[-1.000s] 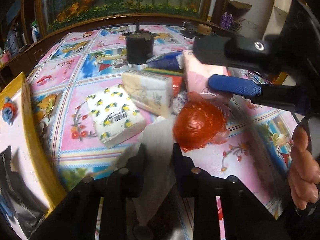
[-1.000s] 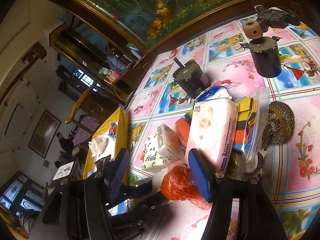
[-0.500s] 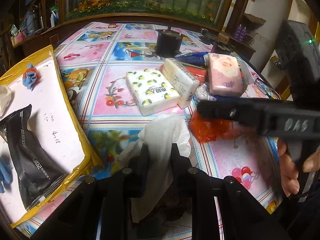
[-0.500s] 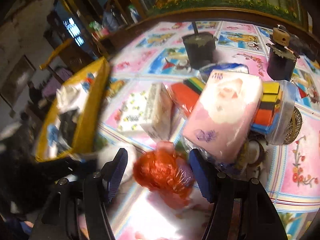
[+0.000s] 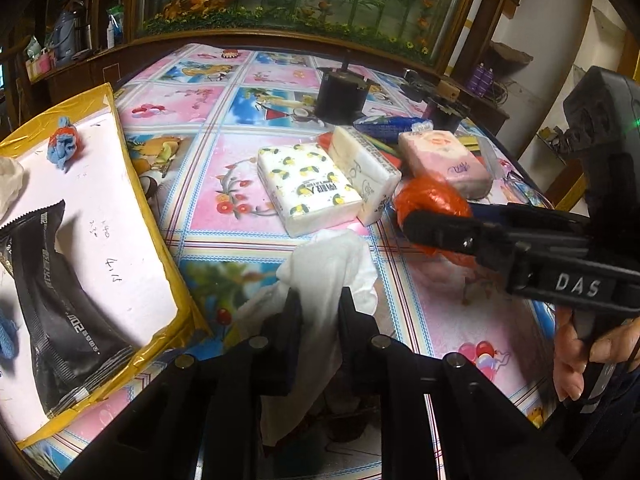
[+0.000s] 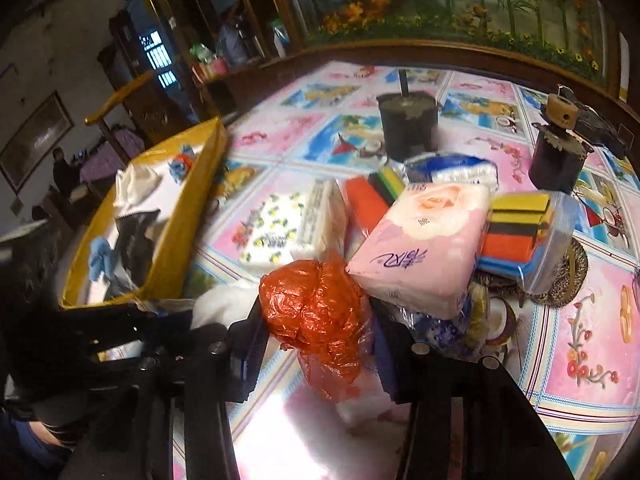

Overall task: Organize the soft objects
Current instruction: 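Lift the white cloth and orange bag off the table with both tools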

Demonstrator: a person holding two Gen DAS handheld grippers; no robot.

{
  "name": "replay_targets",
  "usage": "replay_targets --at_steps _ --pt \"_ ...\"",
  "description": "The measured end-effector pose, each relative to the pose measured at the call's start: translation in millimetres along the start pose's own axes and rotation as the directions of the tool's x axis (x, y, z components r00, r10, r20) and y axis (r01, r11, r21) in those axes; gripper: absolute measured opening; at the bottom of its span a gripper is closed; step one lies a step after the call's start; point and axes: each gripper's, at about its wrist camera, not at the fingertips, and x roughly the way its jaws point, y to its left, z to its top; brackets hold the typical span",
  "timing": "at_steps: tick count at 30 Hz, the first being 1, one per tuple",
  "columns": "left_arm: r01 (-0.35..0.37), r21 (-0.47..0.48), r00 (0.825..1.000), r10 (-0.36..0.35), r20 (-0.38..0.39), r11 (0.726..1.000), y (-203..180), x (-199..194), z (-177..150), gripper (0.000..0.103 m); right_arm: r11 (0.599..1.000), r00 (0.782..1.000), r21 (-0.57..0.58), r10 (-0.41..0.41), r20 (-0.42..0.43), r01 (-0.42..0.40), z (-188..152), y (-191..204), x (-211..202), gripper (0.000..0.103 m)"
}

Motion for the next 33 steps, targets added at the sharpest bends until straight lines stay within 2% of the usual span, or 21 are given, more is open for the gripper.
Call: replay_targets --at_steps 3,15,20,24,33 --pt "0.001 0.006 1.0 -0.001 0.016 1.0 -1 -3 0 0.016 1.0 0.999 0.004 0.019 0.035 -0.02 1 3 -6 0.051" --pt "-0.01 0.007 0.999 0.009 0.045 1.0 -3 -8 -1 0.016 0.998 0.995 0.022 0.059 0.075 -0.061 1 6 -10 0.051" --pt "0.001 0.014 0.999 -0.002 0.05 1.0 -8 -10 1 0.016 0.993 0.985 0.036 0.11 0.132 -0.115 3 5 -22 0.051" --pt "0.006 0.009 0.998 -0.007 0.066 1.0 -8 -18 5 0.016 0.99 0.979 0.059 0.12 0.165 -0.131 4 2 -29 0.052" --pt "0.011 -0.032 0.994 -0.008 0.11 0.999 5 -39 15 0.016 0.985 0.975 0.08 0.137 0.176 -0.153 5 -1 -31 0.052"
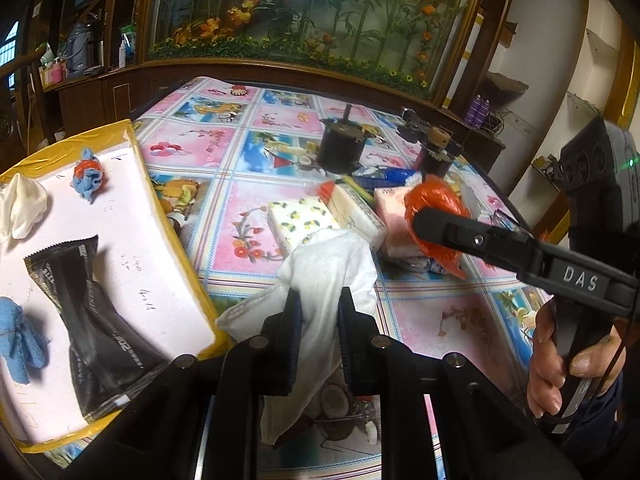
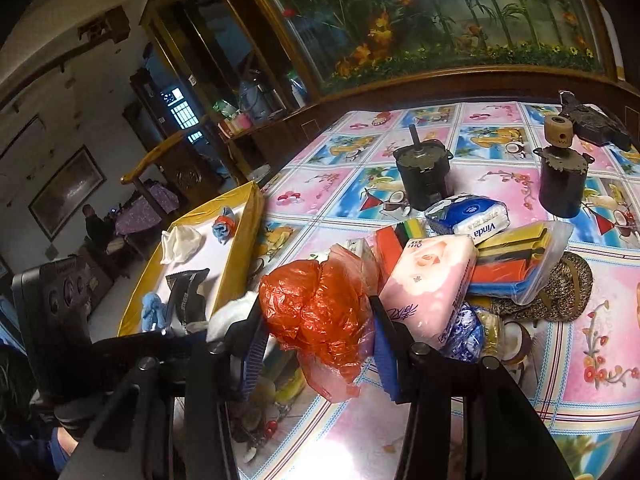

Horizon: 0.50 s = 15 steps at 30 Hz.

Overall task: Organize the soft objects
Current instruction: 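Lift the white cloth and orange bag off the table with both tools, then carry the white cloth and orange bag into the box and open both tools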

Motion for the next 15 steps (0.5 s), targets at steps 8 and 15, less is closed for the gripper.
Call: replay_targets --at_steps 8,15 --pt "-0.011 -0.054 0.998 0.014 0.058 0.998 24 -22 10 0.016 0.999 0.999 -0.004 0.037 0.002 -0.037 0 5 2 0.052" --pt "-0.037 -0.122 0.992 0.051 0.114 0.992 60 -47 16 0.016 0.996 0.996 0.01 0.086 -0.009 -0.086 0 14 11 0.052"
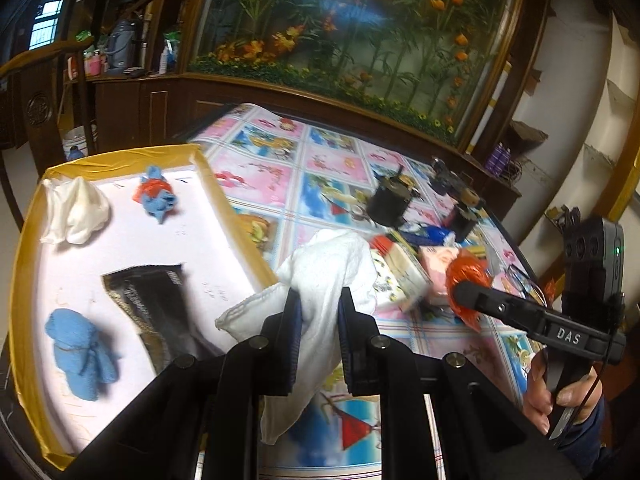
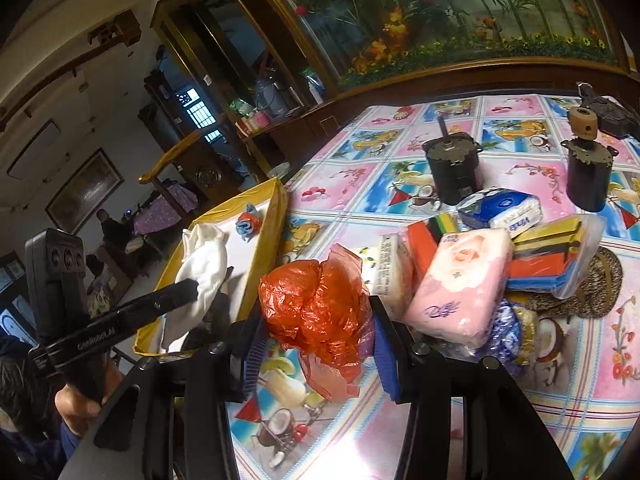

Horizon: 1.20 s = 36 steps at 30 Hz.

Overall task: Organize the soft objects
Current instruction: 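Carry the white cloth and orange bag into the box and open both tools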

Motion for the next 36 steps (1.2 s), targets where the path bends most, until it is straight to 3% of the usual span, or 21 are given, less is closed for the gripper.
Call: replay_targets --at_steps 18,21,27,36 --pt "-0.12 -0.156 0.991 0.129 0.047 0.98 104 -21 19 0.016 0.991 0.992 -0.092 0.091 -0.091 -0.099 37 95 68 0.052" --pt "-0.142 -0.196 0.987 0.153 0.043 0.97 125 -21 23 0.016 0.99 0.992 -0.108 0.083 -0.099 -0.094 47 110 89 0.052" --pt "-0.16 -0.266 0.985 0.17 0.014 0.951 155 -13 26 0.016 0.994 0.978 -0.062 0.071 -0.195 -0.085 58 120 151 0.052" --pt "-0.181 -0.308 0.982 0.186 -0.013 0.934 167 -1 30 0.016 0.996 0.965 -0.081 0.002 -0.262 -0.024 64 133 218 0.053"
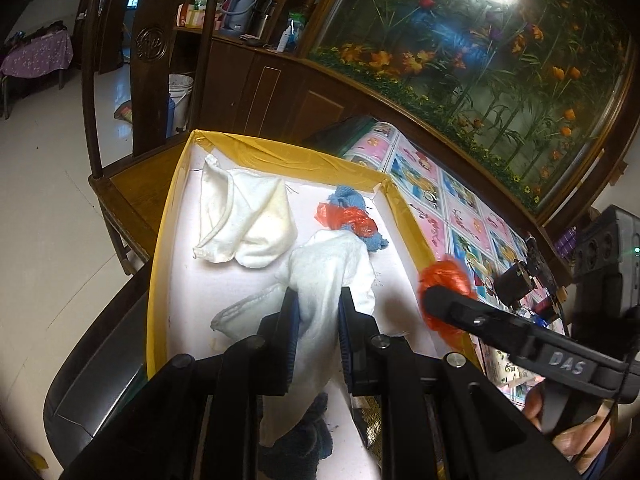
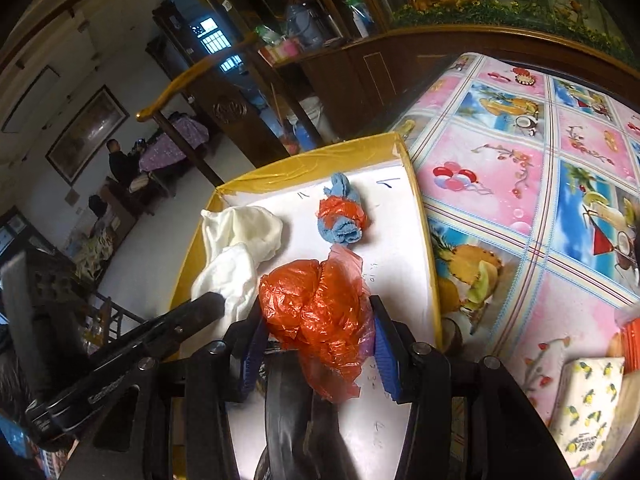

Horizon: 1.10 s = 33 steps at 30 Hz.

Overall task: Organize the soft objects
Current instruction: 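Carry the white cloth and orange bag into the box and open both tools, then grasp the lemon-print tissue pack with the left tool while the right tool returns to the table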

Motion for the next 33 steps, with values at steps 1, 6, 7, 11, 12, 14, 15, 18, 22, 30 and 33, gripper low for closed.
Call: replay_targets --at_steps 1,6,7,11,12,14,15,18,22,30,33 --pt "0.001 -0.001 1.0 -0.001 -0.003 1.0 1 0 -1 0.016 1.0 1.0 0.0 -0.006 -0.002 0.006 0 0 3 0.053" --pt "0.004 -0.012 1.0 -0.004 -0.007 1.0 1 2 -4 0.026 1.0 1.0 -0.01 -0.022 -0.002 0.022 -1 -3 7 0.057" --pt "0.006 -0.015 1.0 -0.006 -0.008 1.0 1 2 -4 0.026 1.0 1.0 -0.008 -0.021 0.0 0.021 -1 -4 7 0.058" --pt "0.023 -0.012 1.0 -0.023 0.001 1.0 -2 -1 -6 0.042 1.0 1.0 0.006 -0.009 0.004 0.009 -2 -9 2 0.059" --pt "0.023 -0.01 1.0 -0.023 0.009 1.0 -3 -3 -7 0.046 1.0 1.0 0.008 -0.005 0.008 0.005 -3 -10 0 0.06" --pt "0.024 0.0 1.0 -0.024 0.017 1.0 -8 -6 -8 0.047 1.0 1.0 0.008 0.005 0.015 -0.005 -3 -10 -5 0.066" --pt "0.026 0.001 0.999 -0.026 0.021 1.0 -10 -8 -8 0.047 1.0 1.0 0.004 0.011 0.019 -0.012 -3 -9 -8 0.067" --pt "0.034 -0.002 0.999 -0.033 0.027 0.999 -13 -12 -10 0.047 1.0 0.999 -0.012 0.023 0.031 -0.023 -5 -7 -15 0.072" --pt "0.044 -0.004 0.999 -0.043 0.033 0.999 -17 -17 -13 0.047 1.0 0.997 -0.018 0.026 0.073 -0.025 -7 -9 -33 0.072" --pt "0.085 0.056 0.996 -0.086 0.018 0.995 -43 -25 -27 0.047 0.995 0.983 -0.091 -0.019 0.183 0.036 -28 -18 -95 0.072" --pt "0.103 0.097 0.995 -0.104 0.007 0.99 -61 -25 -33 0.047 0.994 0.976 -0.102 -0.026 0.218 0.049 -47 -35 -124 0.072"
